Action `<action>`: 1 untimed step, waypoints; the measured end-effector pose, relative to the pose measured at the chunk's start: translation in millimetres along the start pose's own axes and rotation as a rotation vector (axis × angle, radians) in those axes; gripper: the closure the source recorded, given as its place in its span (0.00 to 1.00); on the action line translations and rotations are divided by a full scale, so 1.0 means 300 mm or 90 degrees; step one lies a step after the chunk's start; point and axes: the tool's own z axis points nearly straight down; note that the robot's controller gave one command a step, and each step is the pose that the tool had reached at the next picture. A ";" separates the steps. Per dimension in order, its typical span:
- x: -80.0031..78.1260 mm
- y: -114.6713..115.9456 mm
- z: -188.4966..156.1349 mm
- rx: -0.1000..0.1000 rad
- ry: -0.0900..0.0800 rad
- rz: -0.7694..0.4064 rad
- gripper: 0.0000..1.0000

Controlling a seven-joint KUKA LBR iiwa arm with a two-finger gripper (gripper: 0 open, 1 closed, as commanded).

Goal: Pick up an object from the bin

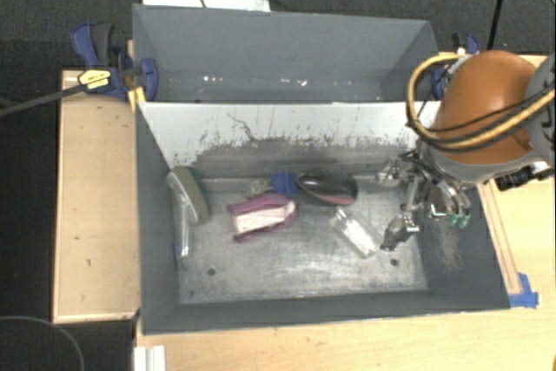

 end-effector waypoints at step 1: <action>-0.143 0.154 0.199 0.000 -0.006 0.044 0.00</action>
Offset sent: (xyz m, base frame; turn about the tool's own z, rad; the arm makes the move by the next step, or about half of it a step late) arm 0.0412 0.0446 -0.0607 0.0701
